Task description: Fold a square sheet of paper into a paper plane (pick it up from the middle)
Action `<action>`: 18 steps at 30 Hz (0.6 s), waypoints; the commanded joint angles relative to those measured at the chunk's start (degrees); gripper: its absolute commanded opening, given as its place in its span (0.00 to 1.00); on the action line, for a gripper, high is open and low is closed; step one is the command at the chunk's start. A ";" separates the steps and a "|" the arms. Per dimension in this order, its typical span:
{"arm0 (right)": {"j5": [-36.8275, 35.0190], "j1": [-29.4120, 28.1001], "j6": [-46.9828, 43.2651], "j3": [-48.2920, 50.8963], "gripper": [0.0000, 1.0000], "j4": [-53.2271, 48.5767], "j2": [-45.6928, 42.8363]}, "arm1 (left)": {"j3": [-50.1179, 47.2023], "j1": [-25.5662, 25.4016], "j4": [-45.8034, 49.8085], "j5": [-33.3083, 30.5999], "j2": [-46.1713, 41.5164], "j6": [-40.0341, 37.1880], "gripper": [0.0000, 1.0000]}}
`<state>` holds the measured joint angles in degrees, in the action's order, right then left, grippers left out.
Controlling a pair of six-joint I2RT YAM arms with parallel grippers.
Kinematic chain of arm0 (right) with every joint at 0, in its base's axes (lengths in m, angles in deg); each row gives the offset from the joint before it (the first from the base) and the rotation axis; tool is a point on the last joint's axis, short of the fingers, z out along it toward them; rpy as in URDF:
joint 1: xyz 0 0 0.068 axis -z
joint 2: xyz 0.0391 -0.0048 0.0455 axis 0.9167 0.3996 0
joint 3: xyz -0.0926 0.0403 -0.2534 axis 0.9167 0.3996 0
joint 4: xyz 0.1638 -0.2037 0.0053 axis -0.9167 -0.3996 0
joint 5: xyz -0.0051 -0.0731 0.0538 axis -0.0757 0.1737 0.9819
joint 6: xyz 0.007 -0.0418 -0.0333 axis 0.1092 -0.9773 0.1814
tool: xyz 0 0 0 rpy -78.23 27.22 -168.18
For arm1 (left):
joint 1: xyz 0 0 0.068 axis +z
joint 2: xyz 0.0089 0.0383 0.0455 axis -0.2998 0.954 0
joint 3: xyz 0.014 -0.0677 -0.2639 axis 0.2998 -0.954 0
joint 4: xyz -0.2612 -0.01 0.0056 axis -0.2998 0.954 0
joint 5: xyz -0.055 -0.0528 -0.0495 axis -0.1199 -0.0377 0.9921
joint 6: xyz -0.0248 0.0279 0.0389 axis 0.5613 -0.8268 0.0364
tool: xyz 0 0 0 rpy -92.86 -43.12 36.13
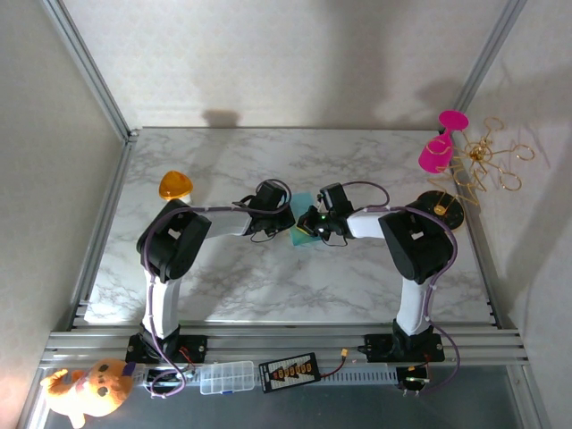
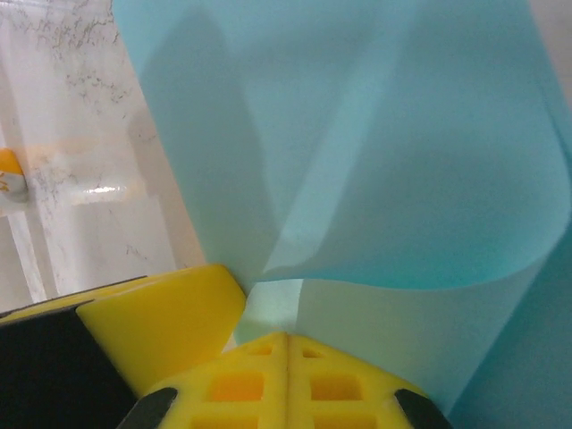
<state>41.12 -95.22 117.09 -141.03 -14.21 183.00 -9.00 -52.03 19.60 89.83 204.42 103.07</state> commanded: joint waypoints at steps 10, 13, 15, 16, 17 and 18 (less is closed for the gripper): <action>1.87 3.71 -13.82 -0.40 0.02 -1.88 -4.21 | 4.04 -0.30 8.01 -1.44 3.47 -8.59 0.00; 2.73 3.68 -15.62 -1.84 0.03 -3.10 -3.03 | 4.49 -0.30 8.39 -0.96 3.77 -9.45 0.00; 2.51 3.73 -15.89 -2.22 0.03 -3.69 -2.35 | 4.63 -0.22 8.72 -0.89 3.92 -9.85 0.00; 2.49 3.67 -15.90 -2.38 0.03 -3.83 -1.91 | 4.68 -0.14 8.76 -0.91 3.84 -9.94 0.00; 2.48 3.66 -15.80 -2.39 0.03 -3.92 -1.63 | 4.67 -0.13 8.74 -0.74 3.77 -10.08 0.00; 2.49 3.72 -15.67 -2.34 0.03 -4.05 -1.16 | 4.67 -0.05 8.73 -0.60 3.77 -10.20 0.00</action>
<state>42.65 -91.46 103.43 -142.23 -16.37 180.12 -4.84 -52.01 24.32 89.83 206.04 94.79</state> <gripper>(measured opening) 0.055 0.046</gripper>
